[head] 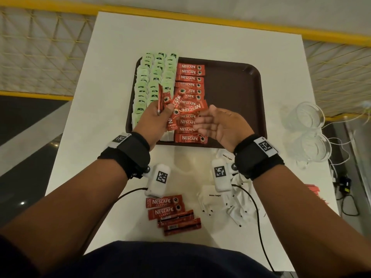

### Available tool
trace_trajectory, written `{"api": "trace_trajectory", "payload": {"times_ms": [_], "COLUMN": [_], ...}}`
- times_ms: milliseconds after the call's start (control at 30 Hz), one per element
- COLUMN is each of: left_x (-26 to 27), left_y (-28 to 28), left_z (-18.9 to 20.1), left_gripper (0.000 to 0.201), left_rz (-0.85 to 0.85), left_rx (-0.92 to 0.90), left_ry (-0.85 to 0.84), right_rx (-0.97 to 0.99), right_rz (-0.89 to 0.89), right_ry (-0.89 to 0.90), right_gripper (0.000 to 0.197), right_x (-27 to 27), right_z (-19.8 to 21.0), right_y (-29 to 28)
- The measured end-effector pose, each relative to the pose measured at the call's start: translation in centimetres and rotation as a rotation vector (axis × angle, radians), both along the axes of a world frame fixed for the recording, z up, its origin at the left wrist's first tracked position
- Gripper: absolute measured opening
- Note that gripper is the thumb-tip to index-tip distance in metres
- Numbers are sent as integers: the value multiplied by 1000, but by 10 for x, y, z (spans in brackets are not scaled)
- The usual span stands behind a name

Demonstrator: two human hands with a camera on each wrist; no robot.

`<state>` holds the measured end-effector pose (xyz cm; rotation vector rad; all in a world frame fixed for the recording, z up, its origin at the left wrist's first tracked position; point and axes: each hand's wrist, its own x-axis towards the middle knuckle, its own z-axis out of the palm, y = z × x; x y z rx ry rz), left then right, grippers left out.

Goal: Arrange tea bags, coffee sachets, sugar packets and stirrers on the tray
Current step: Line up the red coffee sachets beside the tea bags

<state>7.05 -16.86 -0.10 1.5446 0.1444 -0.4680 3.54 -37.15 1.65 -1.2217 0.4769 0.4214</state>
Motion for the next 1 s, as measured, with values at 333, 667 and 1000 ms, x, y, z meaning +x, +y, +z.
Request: {"api": "trace_trajectory", "payload": {"times_ms": [333,667,1000], "left_x": [-8,4,-9], "left_y": [-13,0,-4], "left_z": [-2,2,15], "left_gripper": [33,24,38], "left_rz": [-107,-58,-257], "left_rx": [32,161,56], "left_ry": [-26,-43,4], "right_rx": [-48,-312,-925], "right_rz": [-66,339,851], "right_ry": [-18,6,-285], "right_gripper": [9,45,37], "right_x": [9,7,10], "right_z": [9,15,12], "right_y": [10,2,14]}}
